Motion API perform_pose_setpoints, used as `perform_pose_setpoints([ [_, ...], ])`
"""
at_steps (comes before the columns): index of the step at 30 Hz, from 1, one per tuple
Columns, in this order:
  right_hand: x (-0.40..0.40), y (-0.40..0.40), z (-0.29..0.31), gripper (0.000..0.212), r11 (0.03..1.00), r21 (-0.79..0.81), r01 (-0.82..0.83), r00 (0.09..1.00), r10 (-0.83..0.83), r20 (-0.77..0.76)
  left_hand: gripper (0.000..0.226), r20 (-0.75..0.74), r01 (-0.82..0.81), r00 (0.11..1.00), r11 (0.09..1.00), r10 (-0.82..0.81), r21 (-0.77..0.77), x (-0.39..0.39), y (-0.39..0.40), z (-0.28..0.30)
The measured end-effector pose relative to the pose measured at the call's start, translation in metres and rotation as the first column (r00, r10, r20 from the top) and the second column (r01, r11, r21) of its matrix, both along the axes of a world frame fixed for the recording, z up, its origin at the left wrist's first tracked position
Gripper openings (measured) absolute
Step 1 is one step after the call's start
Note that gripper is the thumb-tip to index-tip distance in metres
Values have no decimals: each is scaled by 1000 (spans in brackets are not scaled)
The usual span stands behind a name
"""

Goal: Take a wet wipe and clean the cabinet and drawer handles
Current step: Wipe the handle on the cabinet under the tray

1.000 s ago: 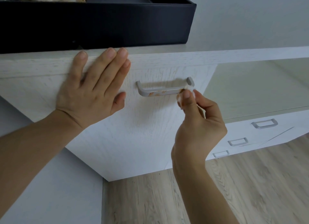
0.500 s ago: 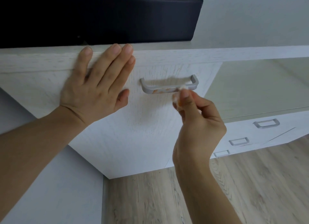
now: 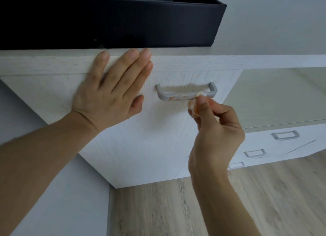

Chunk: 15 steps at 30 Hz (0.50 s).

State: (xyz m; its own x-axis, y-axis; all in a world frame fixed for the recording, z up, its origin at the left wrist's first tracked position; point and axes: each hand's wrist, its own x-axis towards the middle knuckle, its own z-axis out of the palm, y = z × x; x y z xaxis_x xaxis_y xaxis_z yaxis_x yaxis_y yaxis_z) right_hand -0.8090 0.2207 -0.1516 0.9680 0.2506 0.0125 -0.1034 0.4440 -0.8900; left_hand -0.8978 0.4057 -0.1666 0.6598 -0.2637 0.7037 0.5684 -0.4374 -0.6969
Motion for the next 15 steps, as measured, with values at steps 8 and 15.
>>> perform_pose_setpoints([
  [8,-6,4,9,12,993,-74,92,994,-88,58,67,-16,2,1000,999,-1,44,0,1,0],
  [15,-14,6,6,11,982,-185,46,994,-26,107,67,-12,7,1000,999,-6,45,-1,2,1],
])
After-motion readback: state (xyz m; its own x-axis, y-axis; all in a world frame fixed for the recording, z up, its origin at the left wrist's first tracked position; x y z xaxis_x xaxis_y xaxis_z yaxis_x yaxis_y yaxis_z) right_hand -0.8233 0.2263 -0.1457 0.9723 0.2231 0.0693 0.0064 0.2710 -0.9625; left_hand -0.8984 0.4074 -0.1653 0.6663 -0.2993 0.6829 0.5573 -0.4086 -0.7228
